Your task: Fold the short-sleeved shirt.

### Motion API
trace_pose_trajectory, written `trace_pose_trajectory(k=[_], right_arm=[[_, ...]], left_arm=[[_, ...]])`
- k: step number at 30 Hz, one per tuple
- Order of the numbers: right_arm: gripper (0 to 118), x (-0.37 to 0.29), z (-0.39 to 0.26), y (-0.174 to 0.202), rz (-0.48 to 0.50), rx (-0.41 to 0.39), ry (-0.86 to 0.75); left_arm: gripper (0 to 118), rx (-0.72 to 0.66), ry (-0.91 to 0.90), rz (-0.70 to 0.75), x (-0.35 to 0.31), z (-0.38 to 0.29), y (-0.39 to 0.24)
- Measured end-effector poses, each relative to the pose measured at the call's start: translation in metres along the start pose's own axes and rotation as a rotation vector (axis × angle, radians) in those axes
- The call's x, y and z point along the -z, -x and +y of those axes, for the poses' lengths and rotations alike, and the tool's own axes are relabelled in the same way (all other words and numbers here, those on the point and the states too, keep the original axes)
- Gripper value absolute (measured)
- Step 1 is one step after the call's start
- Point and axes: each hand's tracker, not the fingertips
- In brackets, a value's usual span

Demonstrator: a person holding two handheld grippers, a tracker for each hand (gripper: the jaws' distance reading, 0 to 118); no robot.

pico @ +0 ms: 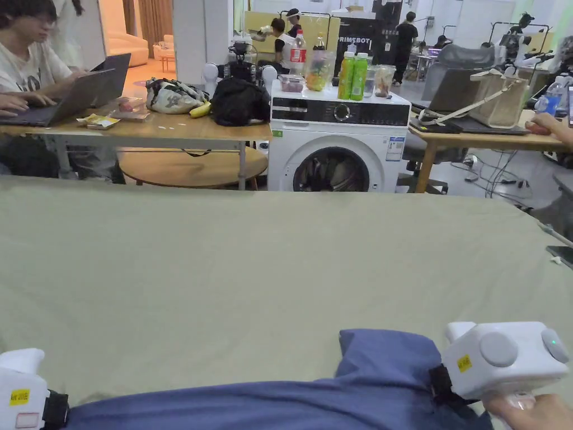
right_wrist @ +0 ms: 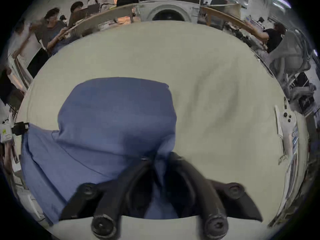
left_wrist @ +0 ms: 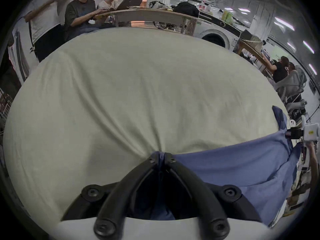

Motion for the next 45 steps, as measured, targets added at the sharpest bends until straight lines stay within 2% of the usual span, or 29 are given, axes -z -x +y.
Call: trace_pose_trajectory(k=[2,4,6,8,10,12,16,22,23,24,25,26,31,32,35,41,44,45], right_arm=[[0,-0.003,-0.004,-0.002,0.009,0.001,-0.014],[0,-0.02,-0.016,-0.002,0.004,0.032,-0.149],[0,-0.047,-0.028,-0.002,0.012,0.036,-0.226],[0,-0.077,-0.041,-0.007,0.081,0.058,-0.258],[0,-0.112,-0.063,-0.009,0.097,0.037,-0.317],[0,-0.14,-0.09,-0.009,0.105,0.026,-0.348],[0,-0.176,-0.155,-0.012,0.116,0.025,-0.363],[0,-0.18,-0.249,-0.016,0.111,0.077,-0.328],[3,-0.176,-0.258,-0.015,0.103,0.076,-0.321],[17,-0.17,-0.263,-0.012,0.095,0.07,-0.305],[43,-0.164,-0.269,-0.008,0.085,0.067,-0.292],[64,-0.161,-0.274,-0.005,0.084,0.066,-0.29],[63,-0.162,-0.28,0.005,-0.014,0.009,-0.35],[63,-0.163,-0.282,-0.002,-0.014,0.016,-0.392],[63,-0.185,-0.263,0.004,0.083,0.059,-0.478],[63,-0.197,-0.211,0.06,0.098,0.02,-0.595],[52,-0.189,-0.191,0.094,0.128,0.007,-0.613],[52,-0.185,-0.187,0.106,0.131,-0.001,-0.615]], left_arm=[[0,0.003,-0.006,0.006,-0.002,0.0,-0.001],[0,-0.007,-0.039,-0.03,-0.013,-0.002,0.005],[0,-0.025,-0.154,-0.058,-0.039,-0.009,0.009],[0,0.016,-0.261,-0.129,-0.077,-0.021,0.007],[0,0.079,-0.273,-0.177,-0.113,-0.034,0.006],[0,0.136,-0.294,-0.161,-0.144,-0.055,0.006],[0,0.118,-0.276,-0.187,-0.174,-0.104,0.021],[1,0.069,-0.175,-0.201,-0.165,-0.167,0.043],[18,0.063,-0.17,-0.201,-0.159,-0.172,0.045],[37,0.059,-0.161,-0.197,-0.153,-0.175,0.046],[53,0.052,-0.162,-0.194,-0.144,-0.175,0.049],[64,0.045,-0.168,-0.192,-0.139,-0.176,0.05],[64,-0.046,-0.248,-0.226,-0.152,-0.173,0.054],[64,-0.038,-0.303,-0.23,-0.162,-0.171,0.051],[64,0.024,-0.426,-0.194,-0.19,-0.161,0.028],[64,0.122,-0.513,-0.168,-0.201,-0.132,-0.043],[57,0.132,-0.521,-0.201,-0.195,-0.12,-0.071],[57,0.128,-0.526,-0.218,-0.193,-0.118,-0.08]])
